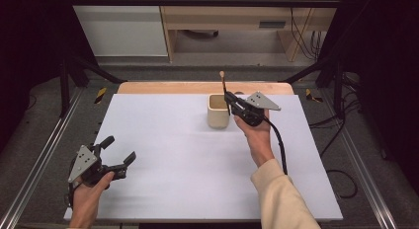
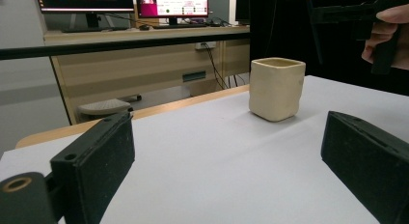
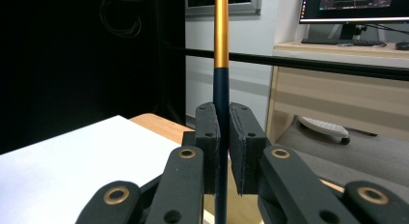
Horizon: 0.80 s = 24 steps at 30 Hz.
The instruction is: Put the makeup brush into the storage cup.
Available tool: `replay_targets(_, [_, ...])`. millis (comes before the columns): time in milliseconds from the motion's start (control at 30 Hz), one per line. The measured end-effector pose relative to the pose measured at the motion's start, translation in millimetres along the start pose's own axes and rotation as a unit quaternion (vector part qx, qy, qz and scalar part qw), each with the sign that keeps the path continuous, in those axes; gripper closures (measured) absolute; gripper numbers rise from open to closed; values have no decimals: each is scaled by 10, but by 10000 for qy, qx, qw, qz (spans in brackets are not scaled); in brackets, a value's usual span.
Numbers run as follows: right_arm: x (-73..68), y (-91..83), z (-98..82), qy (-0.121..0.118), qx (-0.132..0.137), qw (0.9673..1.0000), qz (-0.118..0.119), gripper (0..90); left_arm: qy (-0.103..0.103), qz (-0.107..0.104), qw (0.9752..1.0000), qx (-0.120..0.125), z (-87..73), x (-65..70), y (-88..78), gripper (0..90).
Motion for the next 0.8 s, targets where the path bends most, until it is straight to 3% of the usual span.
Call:
replay_targets(333, [2,82,109,-95,52,9999,-47,832,4,-35,10000,30,13,18,4,38])
replay_targets(367, [0,88,116,3,50,10000,-40,832,7,-37,10000,28,12,20,5,38])
replay_targets(600, [51,177,171,-23,180,9998,-70,832,1,-55,10000,21,6,21,13,38])
replay_targets(800, [78,249,174,104,175,9998,-69,832,0,-75,10000,12,0,25,23,38])
Point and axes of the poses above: each handheld gripper's, and its own axes: y roughly forward along the jaws, z roughly out of its top, x roughly to its right, the point moved 10 cm from there along y, roughly forward along the jaws, and after that the axes turned 10 degrees about -x, right-handed, at the moved point
